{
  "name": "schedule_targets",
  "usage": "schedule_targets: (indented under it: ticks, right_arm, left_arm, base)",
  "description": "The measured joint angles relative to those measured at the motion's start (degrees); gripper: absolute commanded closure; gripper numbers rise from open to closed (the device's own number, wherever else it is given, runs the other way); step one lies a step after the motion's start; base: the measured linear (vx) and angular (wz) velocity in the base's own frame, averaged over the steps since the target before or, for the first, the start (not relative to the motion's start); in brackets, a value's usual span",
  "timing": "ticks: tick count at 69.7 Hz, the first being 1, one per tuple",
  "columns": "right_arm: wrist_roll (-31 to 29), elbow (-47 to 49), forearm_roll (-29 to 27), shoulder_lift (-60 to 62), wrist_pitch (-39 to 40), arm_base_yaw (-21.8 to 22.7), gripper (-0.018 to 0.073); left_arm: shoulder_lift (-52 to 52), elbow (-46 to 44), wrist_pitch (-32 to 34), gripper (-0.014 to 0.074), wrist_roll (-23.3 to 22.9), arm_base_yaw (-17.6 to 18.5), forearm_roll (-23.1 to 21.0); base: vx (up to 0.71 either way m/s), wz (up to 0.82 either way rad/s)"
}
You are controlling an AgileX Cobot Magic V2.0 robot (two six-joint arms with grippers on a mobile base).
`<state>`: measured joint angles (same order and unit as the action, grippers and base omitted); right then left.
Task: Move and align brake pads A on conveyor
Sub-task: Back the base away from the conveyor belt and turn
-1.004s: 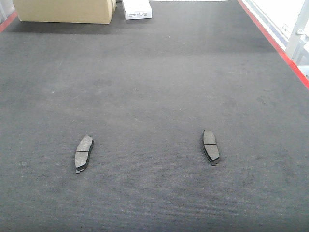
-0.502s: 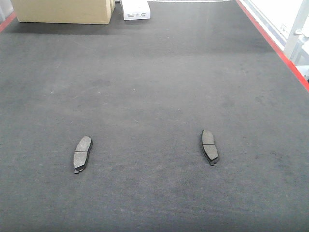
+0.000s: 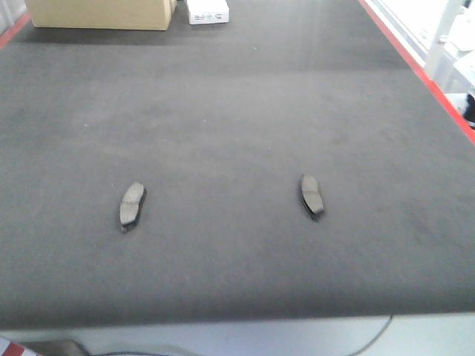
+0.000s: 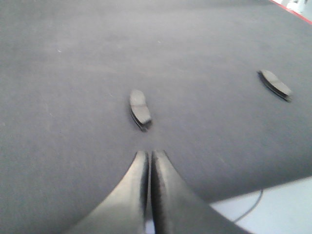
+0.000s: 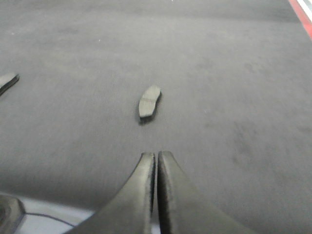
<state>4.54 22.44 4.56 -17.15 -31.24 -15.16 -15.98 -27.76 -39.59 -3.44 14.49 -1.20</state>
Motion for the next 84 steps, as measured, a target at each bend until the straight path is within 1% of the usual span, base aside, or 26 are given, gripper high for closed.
schedule_targets:
  ticks: [53,68,84]
  right_arm:
    - [0.0,0.0,0.06,0.0,-0.17,0.0,0.0563]
    - [0.0,0.0,0.06,0.0,-0.17,0.0,0.0563]
    - [0.0,0.0,0.06,0.0,-0.17,0.0,0.0563]
  left_arm:
    - [0.0,0.0,-0.32,0.0602,0.0,0.0,0.04]
    - [0.0,0.0,-0.36,0.0602,0.0,0.0,0.04]
    - [0.0,0.0,-0.36,0.0602,0.0,0.0,0.04]
  base:
    - [-0.22,-0.07]
    - [-0.13,-0.38]
    - [-0.14,-0.65]
